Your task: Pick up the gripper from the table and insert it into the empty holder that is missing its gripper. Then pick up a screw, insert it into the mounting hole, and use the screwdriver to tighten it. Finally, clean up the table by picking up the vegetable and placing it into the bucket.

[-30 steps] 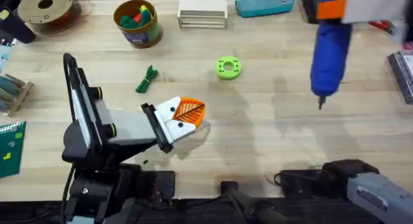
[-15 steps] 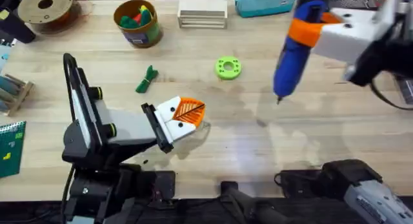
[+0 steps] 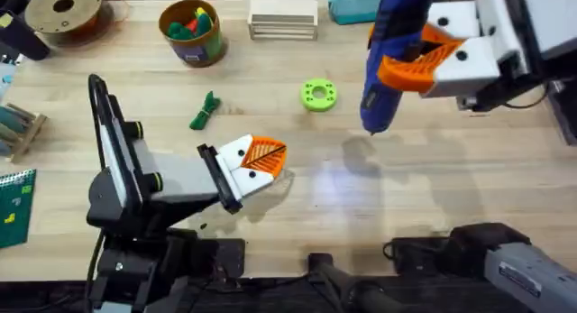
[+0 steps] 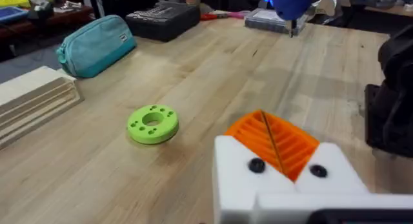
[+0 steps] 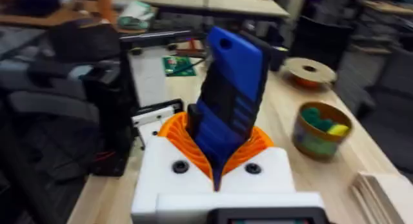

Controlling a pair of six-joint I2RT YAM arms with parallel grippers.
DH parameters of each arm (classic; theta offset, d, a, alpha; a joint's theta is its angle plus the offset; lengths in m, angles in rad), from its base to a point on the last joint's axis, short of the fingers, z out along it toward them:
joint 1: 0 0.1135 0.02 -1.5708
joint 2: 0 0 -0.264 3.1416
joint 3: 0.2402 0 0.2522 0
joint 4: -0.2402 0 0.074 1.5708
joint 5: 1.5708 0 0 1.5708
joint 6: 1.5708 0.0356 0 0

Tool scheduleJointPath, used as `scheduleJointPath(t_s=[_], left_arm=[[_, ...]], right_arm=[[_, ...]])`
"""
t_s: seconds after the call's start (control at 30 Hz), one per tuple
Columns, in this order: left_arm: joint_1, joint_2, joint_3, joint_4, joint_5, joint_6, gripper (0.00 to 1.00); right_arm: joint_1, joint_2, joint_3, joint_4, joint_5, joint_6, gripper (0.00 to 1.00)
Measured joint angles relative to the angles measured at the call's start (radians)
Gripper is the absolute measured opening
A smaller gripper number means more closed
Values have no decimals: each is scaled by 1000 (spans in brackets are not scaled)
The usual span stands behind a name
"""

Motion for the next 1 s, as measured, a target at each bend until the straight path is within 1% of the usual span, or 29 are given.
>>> scheduleJointPath(t_s=[0.1, 0.23, 0.37, 0.47, 0.5, 0.6, 0.77, 1.0], left_arm=[[0, 0, 0, 0, 0, 0, 4], [0, 0, 0, 0, 0, 0, 4], [0, 0, 0, 0, 0, 0, 4], [0, 0, 0, 0, 0, 0, 4], [0, 0, 0, 0, 0, 0, 4], [0, 0, 0, 0, 0, 0, 4], [0, 0, 0, 0, 0, 0, 4], [0, 0, 0, 0, 0, 0, 4]], right_arm=[[5, 37, 0, 6, -41, -18, 8], [39, 70, 0, 57, -65, -29, 8], [89, 74, 0, 153, -64, -34, 8], [131, 75, 0, 214, -41, -15, 8], [166, 74, 0, 256, -29, -4, 8], [193, 74, 0, 258, -27, 6, 8], [208, 75, 0, 263, -27, 11, 8], [208, 74, 0, 322, -27, 14, 8]])
